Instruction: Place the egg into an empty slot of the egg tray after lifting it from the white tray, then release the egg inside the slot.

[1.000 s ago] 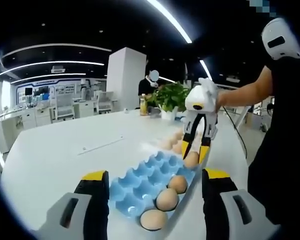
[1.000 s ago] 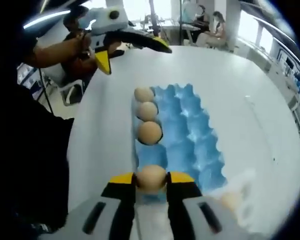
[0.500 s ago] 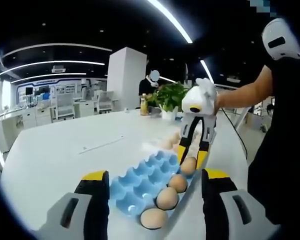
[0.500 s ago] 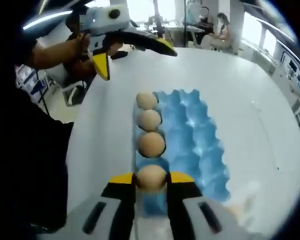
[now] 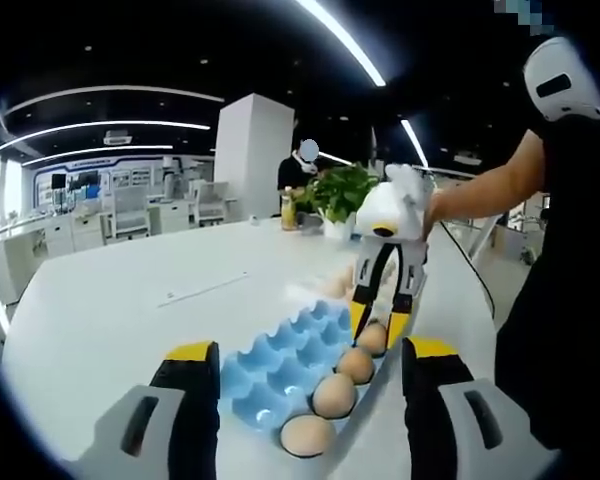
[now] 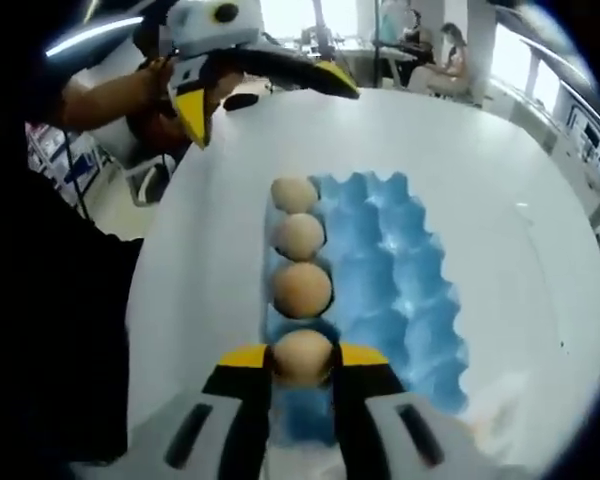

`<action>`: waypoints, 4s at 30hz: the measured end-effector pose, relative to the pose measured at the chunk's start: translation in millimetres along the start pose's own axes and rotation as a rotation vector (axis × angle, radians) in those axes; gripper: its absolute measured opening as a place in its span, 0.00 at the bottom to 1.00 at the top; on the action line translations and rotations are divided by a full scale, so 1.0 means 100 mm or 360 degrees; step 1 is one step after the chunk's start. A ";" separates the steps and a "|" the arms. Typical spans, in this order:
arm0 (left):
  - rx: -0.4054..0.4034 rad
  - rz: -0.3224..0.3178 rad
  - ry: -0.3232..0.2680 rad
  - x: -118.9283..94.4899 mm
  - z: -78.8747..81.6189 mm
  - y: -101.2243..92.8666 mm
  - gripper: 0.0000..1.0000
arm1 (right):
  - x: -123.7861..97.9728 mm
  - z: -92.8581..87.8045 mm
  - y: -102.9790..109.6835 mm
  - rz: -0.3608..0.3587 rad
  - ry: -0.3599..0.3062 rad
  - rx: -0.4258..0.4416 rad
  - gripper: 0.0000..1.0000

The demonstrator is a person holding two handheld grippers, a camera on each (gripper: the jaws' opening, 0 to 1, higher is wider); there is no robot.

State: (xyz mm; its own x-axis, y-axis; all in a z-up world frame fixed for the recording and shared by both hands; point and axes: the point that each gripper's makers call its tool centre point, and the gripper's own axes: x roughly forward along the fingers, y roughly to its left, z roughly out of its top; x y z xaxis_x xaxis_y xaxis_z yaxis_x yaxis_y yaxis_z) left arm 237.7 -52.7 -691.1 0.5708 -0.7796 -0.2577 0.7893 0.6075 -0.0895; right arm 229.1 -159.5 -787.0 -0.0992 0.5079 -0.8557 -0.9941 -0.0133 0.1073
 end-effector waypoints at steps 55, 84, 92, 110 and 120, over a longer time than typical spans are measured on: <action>0.0036 -0.0044 0.0006 0.07 0.08 -0.07 0.74 | -0.49 -0.78 -0.04 -0.0203 -0.0114 0.0033 0.26; 0.0046 -0.0052 0.0031 0.12 0.09 -0.10 0.73 | -1.25 -2.07 -0.11 -0.0516 0.0038 0.0367 0.26; 0.0033 -0.0056 0.0011 0.14 0.12 -0.10 0.73 | -1.45 -2.35 -0.16 -0.0627 0.0159 0.0385 0.26; 0.0050 -0.0065 0.0031 0.14 0.09 -0.10 0.72 | -1.70 -2.78 -0.23 -0.0665 0.0407 0.0496 0.28; 0.0061 -0.0059 0.0043 0.13 0.10 -0.08 0.71 | -1.59 -2.79 -0.23 -0.0395 0.0567 0.0464 0.27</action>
State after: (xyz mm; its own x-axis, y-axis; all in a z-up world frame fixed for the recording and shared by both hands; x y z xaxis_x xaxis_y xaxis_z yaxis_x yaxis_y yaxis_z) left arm 240.7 -69.5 -683.7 0.5351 -0.7967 -0.2809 0.8182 0.5716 -0.0624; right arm 255.9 -479.8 -794.5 0.0788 0.1402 -0.9870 -0.9413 0.3365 -0.0274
